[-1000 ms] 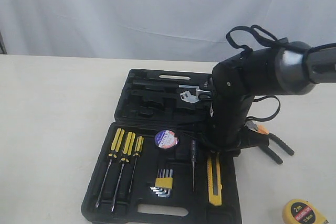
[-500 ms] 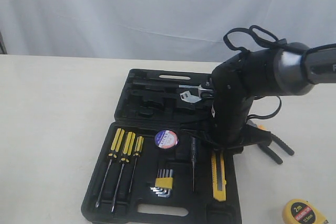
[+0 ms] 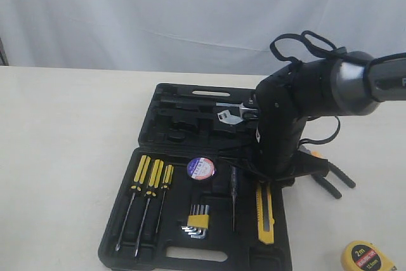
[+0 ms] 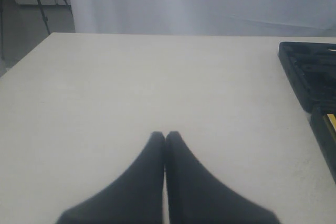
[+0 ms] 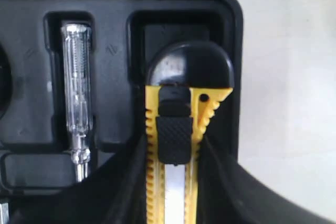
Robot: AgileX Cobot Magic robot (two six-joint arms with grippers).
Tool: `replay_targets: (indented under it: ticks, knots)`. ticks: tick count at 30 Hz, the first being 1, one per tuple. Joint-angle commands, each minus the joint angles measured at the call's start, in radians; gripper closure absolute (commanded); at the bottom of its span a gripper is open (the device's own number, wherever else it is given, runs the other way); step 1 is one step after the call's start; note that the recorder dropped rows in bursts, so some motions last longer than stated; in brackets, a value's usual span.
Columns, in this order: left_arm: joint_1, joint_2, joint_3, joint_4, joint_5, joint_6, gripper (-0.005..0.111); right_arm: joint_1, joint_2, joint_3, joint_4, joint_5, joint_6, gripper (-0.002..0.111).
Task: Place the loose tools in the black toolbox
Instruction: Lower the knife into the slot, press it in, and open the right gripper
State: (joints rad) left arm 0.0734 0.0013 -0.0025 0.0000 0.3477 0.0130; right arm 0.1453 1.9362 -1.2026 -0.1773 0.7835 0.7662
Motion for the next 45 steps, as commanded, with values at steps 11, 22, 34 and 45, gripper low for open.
replay_targets:
  ticks: [11, 22, 34, 45]
  knots:
    - [-0.005, -0.001, 0.003, 0.000, -0.005, -0.006, 0.107, -0.004, 0.003, -0.006, -0.005, 0.010, -0.030, 0.049]
    - [-0.005, -0.001, 0.003, 0.000, -0.005, -0.006, 0.107, -0.004, -0.001, -0.006, -0.005, 0.026, -0.030, 0.048]
    - [-0.005, -0.001, 0.003, 0.000, -0.005, -0.006, 0.107, -0.004, -0.076, -0.006, -0.061, 0.063, -0.048, 0.060]
    - [-0.005, -0.001, 0.003, 0.000, -0.005, -0.006, 0.107, -0.004, -0.103, 0.039, -0.061, 0.087, -0.154, 0.109]
